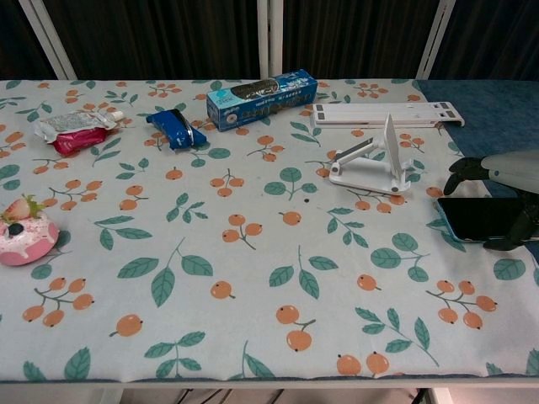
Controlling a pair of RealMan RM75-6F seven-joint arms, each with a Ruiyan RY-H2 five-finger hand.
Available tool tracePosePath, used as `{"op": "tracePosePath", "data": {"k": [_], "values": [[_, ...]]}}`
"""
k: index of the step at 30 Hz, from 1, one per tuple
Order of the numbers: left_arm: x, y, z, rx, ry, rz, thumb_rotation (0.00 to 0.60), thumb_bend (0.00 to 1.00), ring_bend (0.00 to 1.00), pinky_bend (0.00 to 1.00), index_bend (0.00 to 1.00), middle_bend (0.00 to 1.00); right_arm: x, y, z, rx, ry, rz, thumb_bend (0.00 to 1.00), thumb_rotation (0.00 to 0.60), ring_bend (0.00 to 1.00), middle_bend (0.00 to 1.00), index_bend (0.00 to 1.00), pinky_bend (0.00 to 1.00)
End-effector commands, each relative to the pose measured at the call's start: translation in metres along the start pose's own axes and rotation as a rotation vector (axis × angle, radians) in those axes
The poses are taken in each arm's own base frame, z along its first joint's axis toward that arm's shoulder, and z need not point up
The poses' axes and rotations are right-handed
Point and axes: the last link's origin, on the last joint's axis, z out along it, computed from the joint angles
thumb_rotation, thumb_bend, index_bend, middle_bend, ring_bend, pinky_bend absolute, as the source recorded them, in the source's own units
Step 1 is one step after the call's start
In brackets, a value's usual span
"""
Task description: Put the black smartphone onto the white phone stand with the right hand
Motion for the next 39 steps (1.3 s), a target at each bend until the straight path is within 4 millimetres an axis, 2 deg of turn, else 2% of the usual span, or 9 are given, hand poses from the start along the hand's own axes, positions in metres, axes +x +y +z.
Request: {"op": "tracePosePath", "data": {"k": [1, 9, 18, 22, 27, 32, 39], "values": [[0.000, 0.000, 0.000, 0.002, 0.000, 0.001, 0.162, 0.01, 0.00, 0.12, 0.05, 0.04, 0.000, 0.001, 0.000, -0.003, -0.004, -0.002, 0.14, 0.600, 0.00, 0.00, 0.22, 0.00], [-0.001, 0.000, -0.001, 0.002, -0.002, 0.001, 0.158, 0.01, 0.00, 0.12, 0.05, 0.04, -0.003, 0.000, 0.002, -0.004, -0.013, -0.001, 0.14, 0.600, 0.00, 0.00, 0.23, 0.00], [-0.002, -0.001, -0.001, 0.006, -0.004, 0.000, 0.160, 0.01, 0.00, 0.12, 0.05, 0.04, -0.005, 0.000, 0.002, -0.009, 0.014, 0.011, 0.16, 0.600, 0.00, 0.00, 0.43, 0.00], [-0.003, -0.001, -0.001, 0.006, -0.007, -0.001, 0.156, 0.01, 0.00, 0.12, 0.05, 0.04, -0.005, -0.001, 0.001, -0.007, 0.035, 0.039, 0.18, 0.600, 0.00, 0.08, 0.53, 0.00], [-0.003, -0.002, -0.002, 0.008, -0.006, -0.001, 0.158, 0.01, 0.00, 0.12, 0.05, 0.04, -0.004, -0.002, -0.003, 0.008, 0.068, 0.052, 0.18, 0.600, 0.01, 0.17, 0.58, 0.00], [-0.002, -0.002, -0.002, 0.007, -0.005, -0.001, 0.160, 0.01, 0.00, 0.12, 0.05, 0.04, -0.003, -0.002, -0.006, 0.023, 0.095, 0.064, 0.18, 0.600, 0.11, 0.28, 0.62, 0.00], [-0.003, -0.002, -0.002, 0.007, -0.006, 0.000, 0.160, 0.01, 0.00, 0.12, 0.05, 0.04, -0.001, 0.002, -0.012, 0.034, 0.132, 0.102, 0.19, 0.600, 0.26, 0.32, 0.64, 0.01]]}}
